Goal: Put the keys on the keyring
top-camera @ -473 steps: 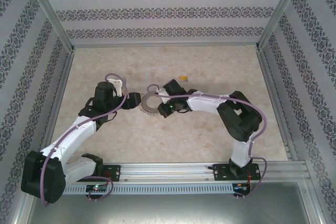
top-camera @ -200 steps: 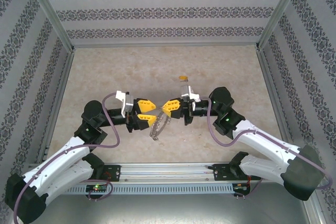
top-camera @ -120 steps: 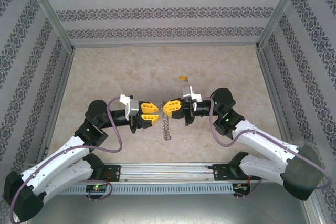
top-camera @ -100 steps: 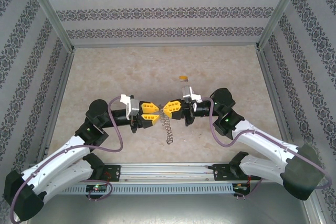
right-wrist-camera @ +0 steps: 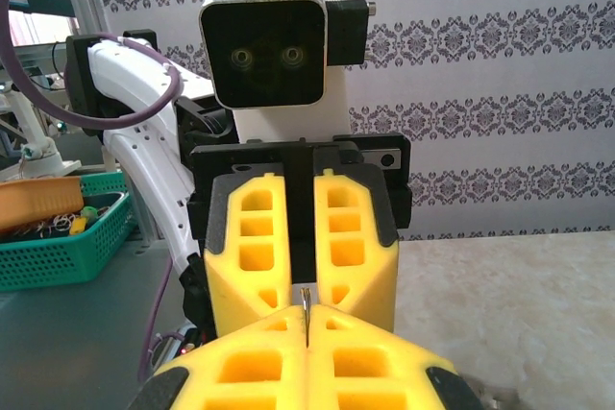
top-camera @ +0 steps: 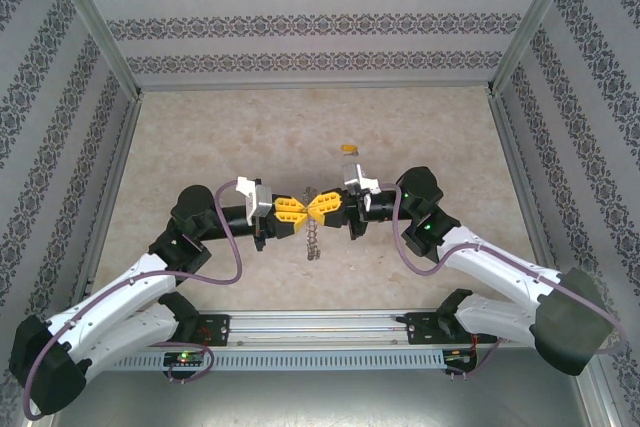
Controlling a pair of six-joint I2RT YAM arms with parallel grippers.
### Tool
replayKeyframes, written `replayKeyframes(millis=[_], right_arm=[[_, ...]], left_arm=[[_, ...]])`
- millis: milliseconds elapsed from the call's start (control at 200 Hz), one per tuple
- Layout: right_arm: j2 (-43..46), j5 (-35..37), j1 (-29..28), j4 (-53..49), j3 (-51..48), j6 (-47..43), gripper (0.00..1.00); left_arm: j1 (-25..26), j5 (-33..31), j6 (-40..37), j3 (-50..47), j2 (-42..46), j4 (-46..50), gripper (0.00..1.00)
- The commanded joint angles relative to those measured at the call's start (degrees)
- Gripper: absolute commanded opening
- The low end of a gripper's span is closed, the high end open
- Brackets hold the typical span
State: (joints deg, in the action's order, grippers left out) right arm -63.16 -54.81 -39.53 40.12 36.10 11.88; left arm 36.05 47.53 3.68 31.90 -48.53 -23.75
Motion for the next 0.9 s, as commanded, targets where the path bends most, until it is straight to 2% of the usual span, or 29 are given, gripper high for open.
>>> replayKeyframes(millis=[0,80,280,305,365,480,724,894], right_arm=[[0.13,-1.71,-0.73,4.26,-0.58,0.07,0.0],[-0.03,-1.84,-0.83,4.27,-0.5,-0.1,0.0],[-0.18,0.37,-0.89,2.77,-0.4,-0.59,0.0],[-0.02,1.12,-0.82,0.76,-0.41,-1.02,0.0],[0.71,2.89,-0.87,-2.29,-0.41,-2.57,0.1],[3.33,6.77,-0.9,-8.85,-0.7,-5.91,0.23],[12.49,15.13,-1.3,-32.35,1.32,-17.02,0.3],[16.66,17.58,-1.53,-40.52,1.42,-20.25,0.31]], left_arm=[[0.86,-0.26,-0.96,1.76,-0.1,-3.14,0.1],[0.86,-0.45,-1.11,1.67,-0.09,-3.2,0.0],[0.88,-1.95,-3.48,1.81,1.18,-0.52,0.0],[0.86,-2.26,-3.99,1.97,1.45,0.5,0.0],[0.9,-2.98,-5.73,2.74,1.67,3.66,0.0],[0.86,-4.23,-9.84,5.52,1.65,12.1,0.0],[1.78,-7.41,-15.84,10.82,0.37,26.85,0.0],[4.81,-11.66,-22.2,16.84,-2.13,41.12,0.0]])
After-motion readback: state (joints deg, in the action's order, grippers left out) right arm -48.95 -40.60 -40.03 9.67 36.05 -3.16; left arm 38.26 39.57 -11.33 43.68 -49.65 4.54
